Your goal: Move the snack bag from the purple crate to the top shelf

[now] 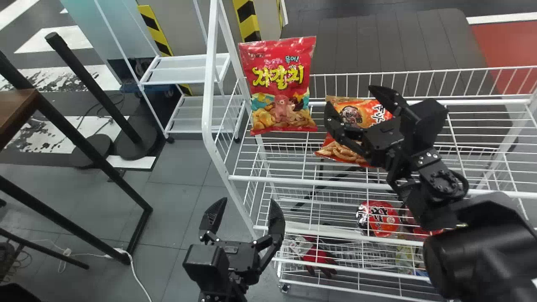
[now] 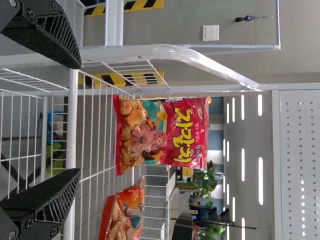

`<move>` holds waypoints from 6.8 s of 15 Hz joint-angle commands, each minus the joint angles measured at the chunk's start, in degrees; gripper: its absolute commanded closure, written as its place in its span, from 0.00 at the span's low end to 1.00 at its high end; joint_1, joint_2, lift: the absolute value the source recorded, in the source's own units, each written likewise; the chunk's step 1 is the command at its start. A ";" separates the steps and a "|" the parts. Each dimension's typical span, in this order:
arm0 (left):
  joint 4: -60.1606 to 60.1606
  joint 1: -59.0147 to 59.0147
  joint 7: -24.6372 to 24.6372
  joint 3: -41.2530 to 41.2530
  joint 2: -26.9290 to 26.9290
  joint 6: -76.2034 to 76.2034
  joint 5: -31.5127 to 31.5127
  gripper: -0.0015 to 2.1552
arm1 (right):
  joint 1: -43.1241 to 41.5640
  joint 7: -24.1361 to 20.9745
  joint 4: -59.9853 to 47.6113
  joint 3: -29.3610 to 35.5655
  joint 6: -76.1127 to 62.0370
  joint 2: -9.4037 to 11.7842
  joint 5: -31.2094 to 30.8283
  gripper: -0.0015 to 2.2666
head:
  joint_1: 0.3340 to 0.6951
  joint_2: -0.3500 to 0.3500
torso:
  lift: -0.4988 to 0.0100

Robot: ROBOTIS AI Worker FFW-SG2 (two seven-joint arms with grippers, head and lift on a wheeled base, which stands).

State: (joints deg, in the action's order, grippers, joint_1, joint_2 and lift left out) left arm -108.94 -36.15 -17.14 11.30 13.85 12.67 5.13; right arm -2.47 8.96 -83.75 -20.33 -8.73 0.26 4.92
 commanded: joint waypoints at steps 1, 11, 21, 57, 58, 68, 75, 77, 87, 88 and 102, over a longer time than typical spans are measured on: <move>-6.55 -2.70 -0.08 -0.93 0.39 -4.01 -0.12 0.04 | 7.31 -0.08 -10.12 1.08 -0.28 -0.32 1.32 0.06 | 1.00 0.86 | 0.98; -29.23 -1.73 0.53 3.37 0.74 -37.59 -3.28 0.05 | 36.22 4.84 -23.22 22.61 -22.78 4.39 4.31 0.06 | 1.00 0.50 | 0.98; -26.68 29.38 -2.54 15.59 -6.99 -86.28 -5.57 0.05 | 42.20 9.50 -5.37 32.19 -40.88 4.66 3.08 0.05 | 1.00 0.15 | 0.98; 15.51 64.54 -11.25 9.35 -13.99 -93.14 33.90 0.08 | 29.01 6.69 29.69 29.38 -64.61 5.89 -1.58 0.05 | 1.00 0.00 | 0.98; 16.13 64.63 -11.07 9.26 -13.99 -91.90 33.98 0.08 | 29.01 6.69 29.69 29.38 -64.61 5.89 -1.58 0.05 | 1.00 0.00 | 0.98; 21.22 65.77 -14.76 10.49 -13.99 -86.28 32.05 0.10 | 28.93 6.60 30.31 28.41 -66.02 5.89 -1.84 0.05 | 1.00 0.02 | 0.98; 22.45 67.26 -16.43 11.55 -13.99 -87.16 30.73 0.10 | 28.66 6.60 30.66 28.24 -66.02 5.89 -2.11 0.05 | 1.00 0.07 | 0.98; 23.07 67.26 -16.78 11.55 -13.99 -88.21 31.08 0.10 | 28.40 6.60 30.92 28.15 -66.02 5.89 -2.19 0.05 | 1.00 0.07 | 0.98; 23.86 68.14 -17.40 11.28 -13.99 -93.84 33.37 0.11 | 27.43 6.34 31.89 27.01 -66.02 5.89 -2.90 0.05 | 1.00 0.10 | 0.98; 24.30 68.32 -17.31 11.28 -13.99 -93.84 33.37 0.16 | 27.43 5.90 32.15 27.01 -66.19 5.98 -2.98 0.05 | 1.00 0.09 | 0.98; 15.69 62.87 -17.57 11.20 -13.99 -97.53 33.11 0.73 | 26.99 4.93 32.86 26.30 -66.55 5.98 -3.78 0.05 | 1.00 0.08 | 0.98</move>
State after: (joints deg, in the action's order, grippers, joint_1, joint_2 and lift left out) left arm -91.24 28.10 -34.71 22.33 0.00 -84.84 38.46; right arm 24.52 13.95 -50.90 5.98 -75.10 6.28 1.42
